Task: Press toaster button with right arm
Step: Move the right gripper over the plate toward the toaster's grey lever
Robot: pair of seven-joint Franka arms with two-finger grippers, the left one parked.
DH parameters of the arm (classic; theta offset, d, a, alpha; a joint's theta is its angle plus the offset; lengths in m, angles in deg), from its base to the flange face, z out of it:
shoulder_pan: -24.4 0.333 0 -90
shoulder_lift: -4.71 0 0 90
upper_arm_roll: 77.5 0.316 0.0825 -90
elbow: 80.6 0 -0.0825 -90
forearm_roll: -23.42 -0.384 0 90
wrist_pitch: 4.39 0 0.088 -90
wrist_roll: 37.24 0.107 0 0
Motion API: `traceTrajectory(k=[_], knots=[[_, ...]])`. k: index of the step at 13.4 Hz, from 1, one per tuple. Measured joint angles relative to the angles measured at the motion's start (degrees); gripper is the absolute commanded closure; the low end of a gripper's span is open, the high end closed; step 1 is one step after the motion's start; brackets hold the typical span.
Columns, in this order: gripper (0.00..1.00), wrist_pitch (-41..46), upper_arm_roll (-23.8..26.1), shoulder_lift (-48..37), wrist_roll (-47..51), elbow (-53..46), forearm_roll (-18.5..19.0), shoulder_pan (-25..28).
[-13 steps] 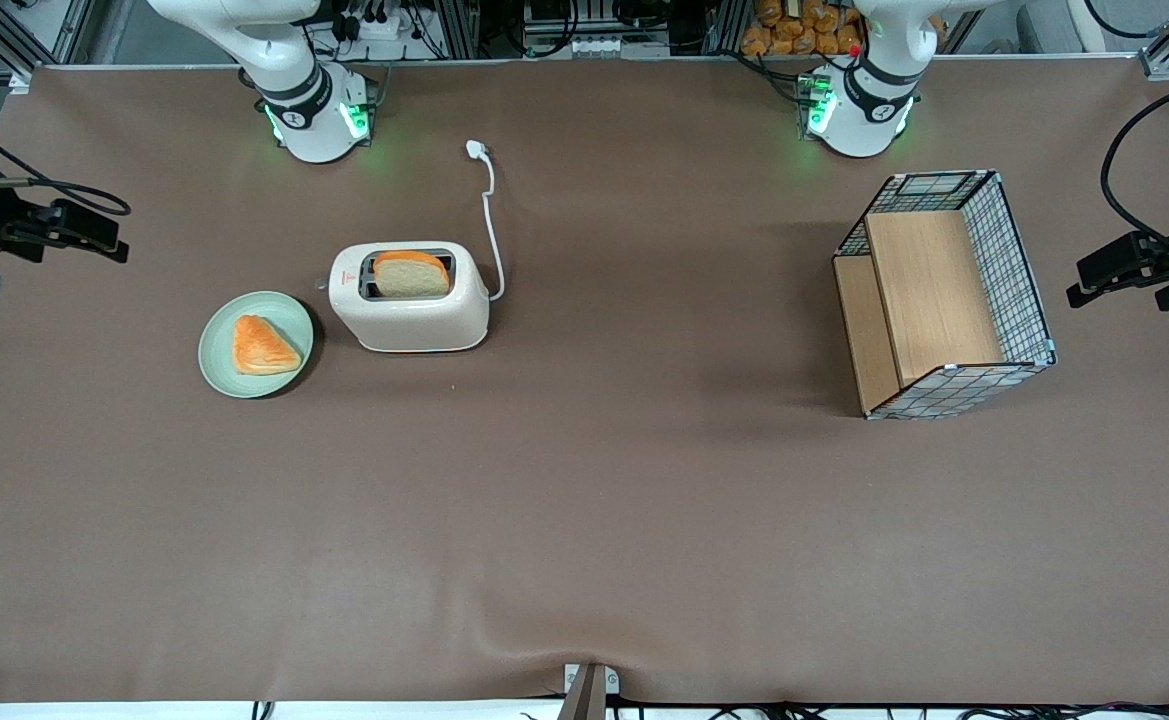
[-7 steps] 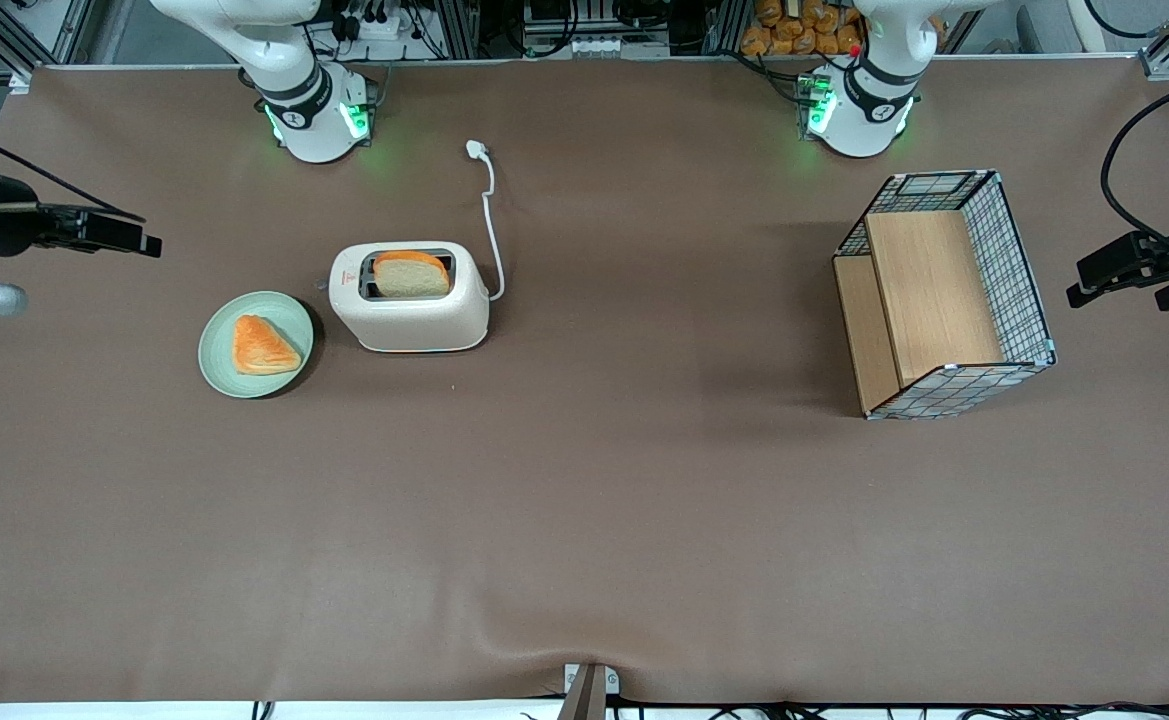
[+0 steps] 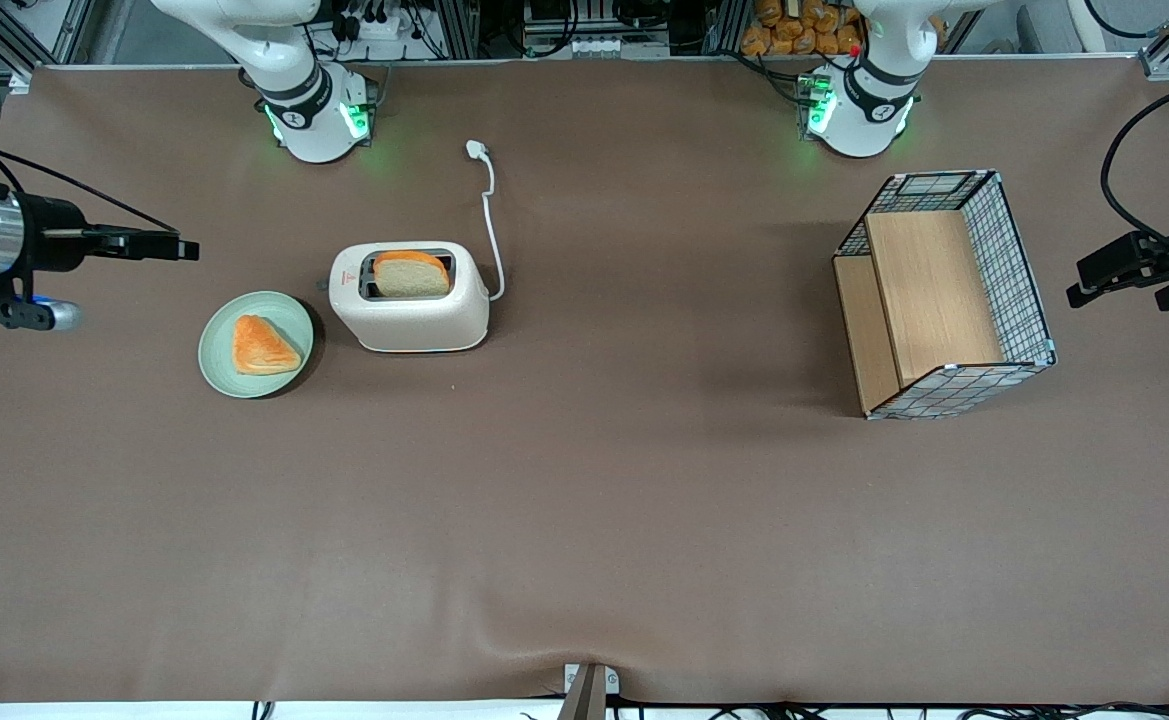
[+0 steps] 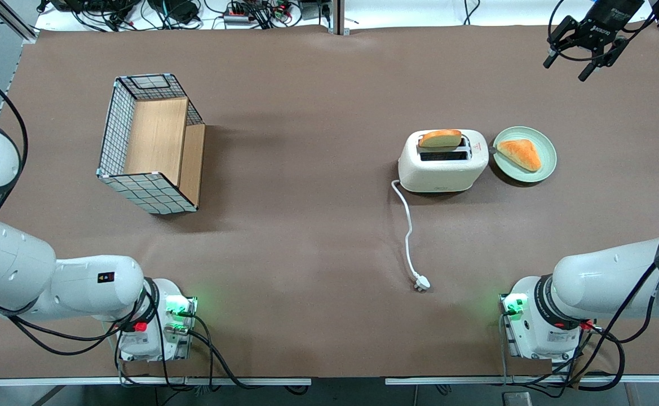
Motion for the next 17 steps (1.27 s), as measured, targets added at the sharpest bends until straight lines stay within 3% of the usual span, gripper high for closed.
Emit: traceTrajectory(k=[6, 9, 10, 11, 13, 17], knots=[[0.0, -2.7, 0.7, 0.2, 0.0, 7.0, -1.1, 1.8], [0.02, -5.9, 0.5, 0.4, 0.1, 11.4, -5.7, 1.8], [0.23, -7.0, 0.4, 0.5, 0.1, 12.9, -6.3, 1.6], [0.52, -7.6, 0.4, 0.5, 0.1, 14.1, -6.6, 1.5], [0.99, -8.3, 0.4, 0.5, 0.0, 15.5, -6.8, 1.5], [1.0, -11.6, 0.4, 0.5, 0.0, 18.4, -6.9, 1.5]])
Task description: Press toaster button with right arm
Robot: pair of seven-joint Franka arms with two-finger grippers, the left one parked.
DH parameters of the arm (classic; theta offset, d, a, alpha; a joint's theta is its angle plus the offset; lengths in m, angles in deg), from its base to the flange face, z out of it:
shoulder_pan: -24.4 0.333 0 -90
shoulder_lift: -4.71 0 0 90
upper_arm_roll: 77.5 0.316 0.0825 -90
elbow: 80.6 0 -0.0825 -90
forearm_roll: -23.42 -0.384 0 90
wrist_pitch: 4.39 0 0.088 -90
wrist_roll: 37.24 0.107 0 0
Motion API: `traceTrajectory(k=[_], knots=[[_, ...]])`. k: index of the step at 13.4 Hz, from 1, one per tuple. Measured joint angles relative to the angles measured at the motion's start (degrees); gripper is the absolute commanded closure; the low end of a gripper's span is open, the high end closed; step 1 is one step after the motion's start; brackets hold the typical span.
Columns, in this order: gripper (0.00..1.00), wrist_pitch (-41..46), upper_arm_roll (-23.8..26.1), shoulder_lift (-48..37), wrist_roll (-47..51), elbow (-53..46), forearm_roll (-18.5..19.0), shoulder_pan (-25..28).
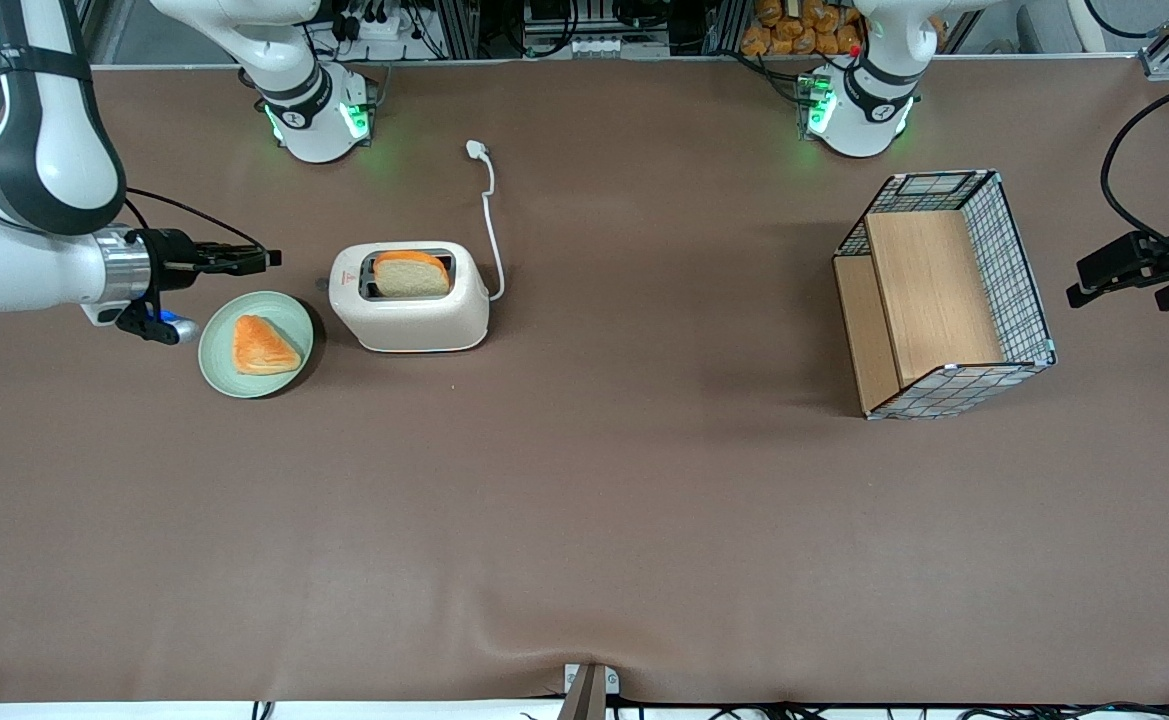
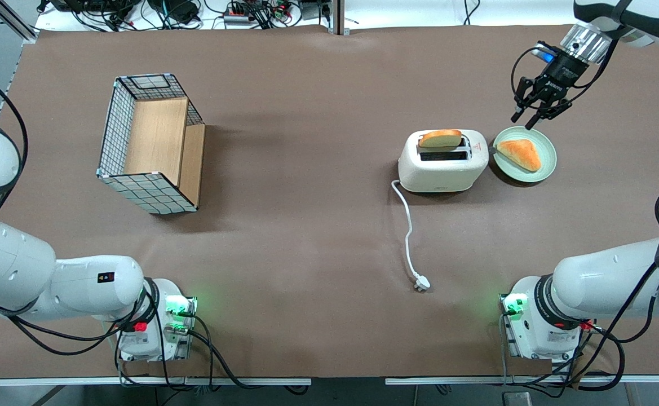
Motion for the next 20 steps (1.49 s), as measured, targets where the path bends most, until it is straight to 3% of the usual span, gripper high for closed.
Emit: traceTrajectory(k=[6, 14, 20], knots=[[1.0, -8.6, 0.3, 0.7, -0.2, 5.1, -0.3, 0.6], [1.0, -14.2, 0.3, 2.7, -0.6, 8.9, -4.5, 2.9], [1.0, -17.3, 0.3, 2.8, -0.6, 11.5, -5.1, 4.2]])
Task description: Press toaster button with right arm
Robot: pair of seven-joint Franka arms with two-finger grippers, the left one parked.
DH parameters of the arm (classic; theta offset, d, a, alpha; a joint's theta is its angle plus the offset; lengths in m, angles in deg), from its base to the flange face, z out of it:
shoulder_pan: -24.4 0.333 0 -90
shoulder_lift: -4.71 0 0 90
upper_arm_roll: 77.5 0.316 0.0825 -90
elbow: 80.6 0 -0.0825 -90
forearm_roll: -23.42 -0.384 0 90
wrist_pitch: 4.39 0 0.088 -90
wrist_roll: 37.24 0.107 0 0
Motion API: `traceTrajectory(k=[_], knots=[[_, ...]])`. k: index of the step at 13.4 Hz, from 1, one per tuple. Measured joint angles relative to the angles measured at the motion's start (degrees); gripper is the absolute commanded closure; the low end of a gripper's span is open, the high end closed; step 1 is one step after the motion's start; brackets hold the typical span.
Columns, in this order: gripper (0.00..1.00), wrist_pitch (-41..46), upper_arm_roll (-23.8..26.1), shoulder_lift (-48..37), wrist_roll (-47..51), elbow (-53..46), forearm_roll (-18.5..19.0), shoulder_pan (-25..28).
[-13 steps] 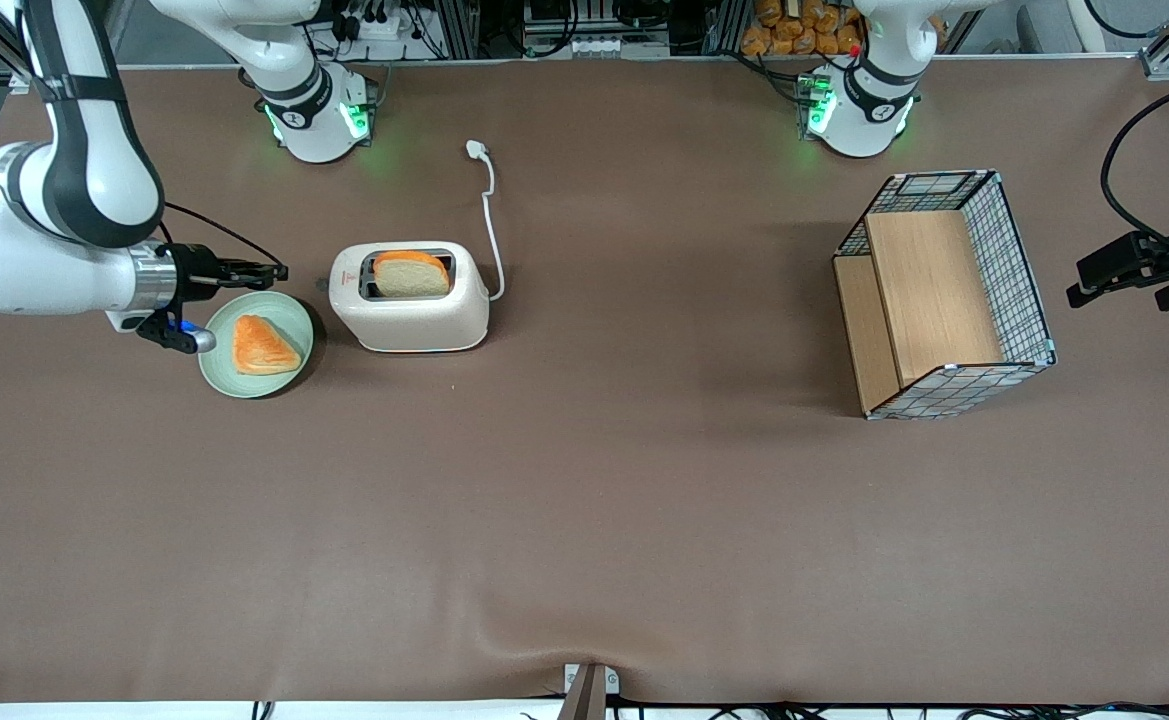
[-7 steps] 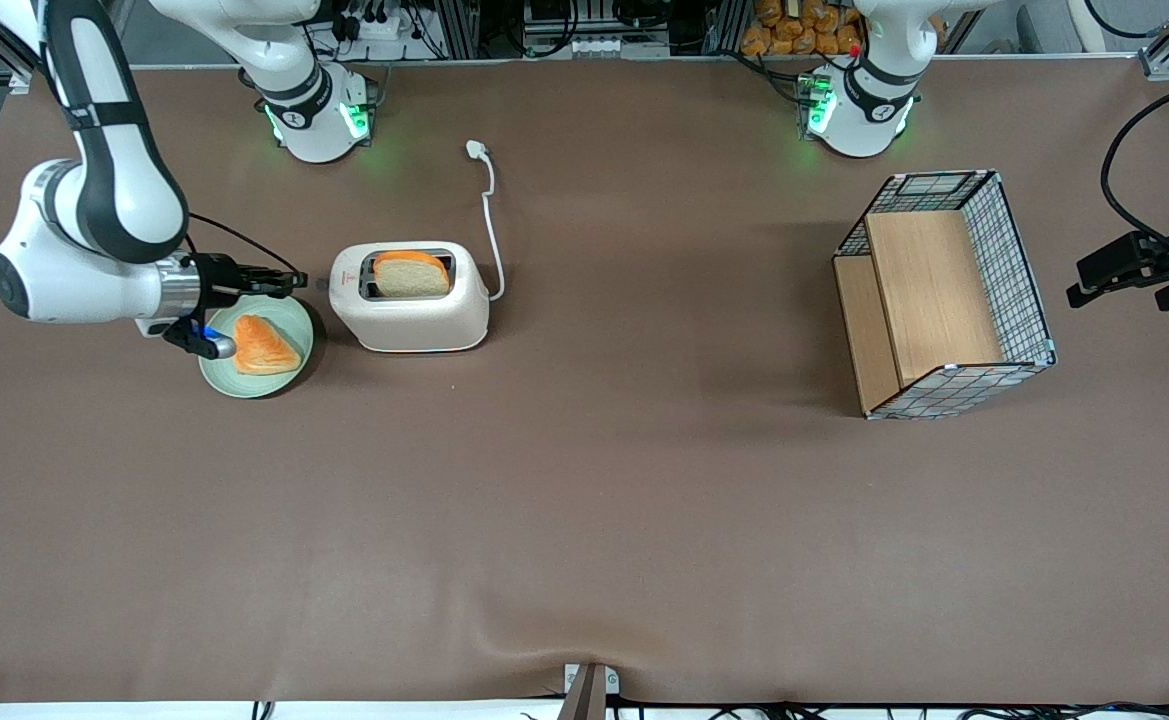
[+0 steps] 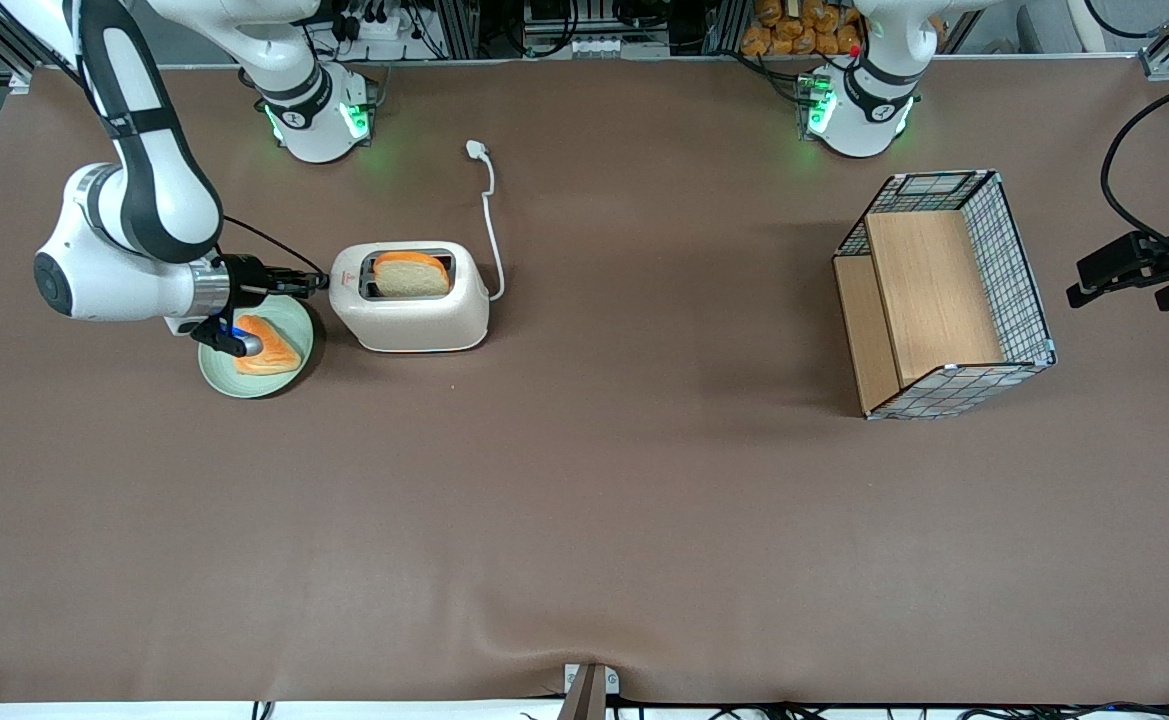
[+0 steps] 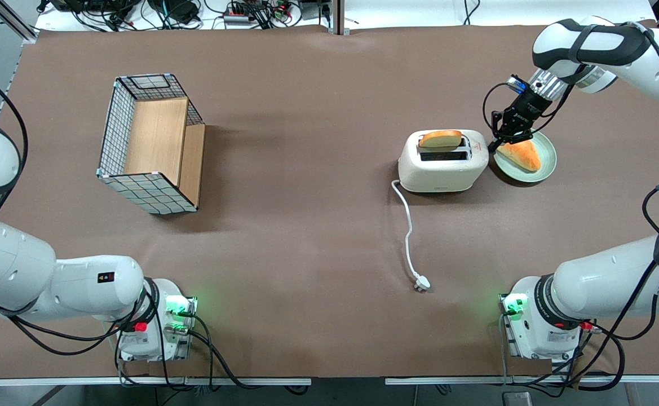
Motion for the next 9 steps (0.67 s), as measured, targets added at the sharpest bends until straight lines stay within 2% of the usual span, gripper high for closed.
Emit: traceTrajectory(k=[9], knots=[[1.0, -0.2, -0.3, 2.6, -3.2, 0.6, -0.9, -1.9]])
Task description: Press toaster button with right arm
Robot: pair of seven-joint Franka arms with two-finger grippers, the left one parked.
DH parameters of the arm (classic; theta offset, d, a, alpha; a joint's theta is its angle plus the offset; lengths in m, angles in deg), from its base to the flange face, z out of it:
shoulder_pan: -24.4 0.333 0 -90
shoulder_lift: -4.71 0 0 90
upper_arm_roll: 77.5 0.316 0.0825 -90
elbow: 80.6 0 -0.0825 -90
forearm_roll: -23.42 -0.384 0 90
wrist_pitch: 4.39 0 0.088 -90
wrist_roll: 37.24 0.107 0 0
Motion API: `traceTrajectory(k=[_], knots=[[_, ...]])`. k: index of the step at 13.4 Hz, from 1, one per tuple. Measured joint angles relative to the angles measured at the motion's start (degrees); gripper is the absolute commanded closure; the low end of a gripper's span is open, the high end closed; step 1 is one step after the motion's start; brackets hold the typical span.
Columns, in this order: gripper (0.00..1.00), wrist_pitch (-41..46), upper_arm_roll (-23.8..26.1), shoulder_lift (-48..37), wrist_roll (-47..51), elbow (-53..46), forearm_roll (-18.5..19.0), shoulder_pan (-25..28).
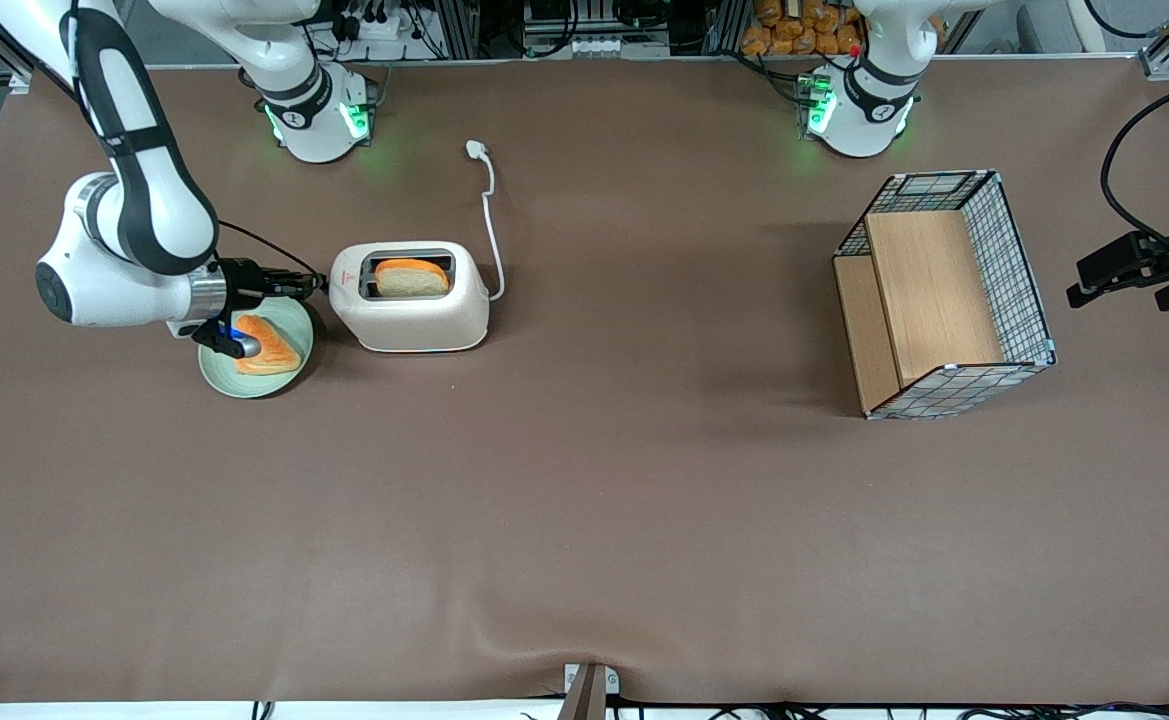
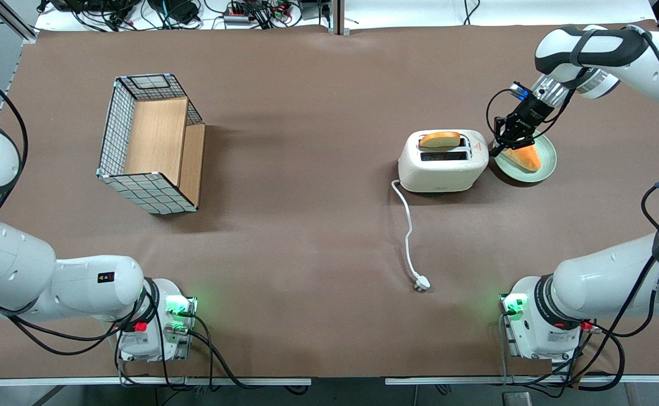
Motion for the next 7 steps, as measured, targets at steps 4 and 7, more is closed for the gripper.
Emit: traceTrajectory(k=[4, 7], knots=[[1.0, -1.5, 0.0, 1.8, -0.2, 0.0, -0.6, 0.0], [1.0, -2.8, 0.1, 2.9, -0.3, 0.0, -1.0, 0.1]])
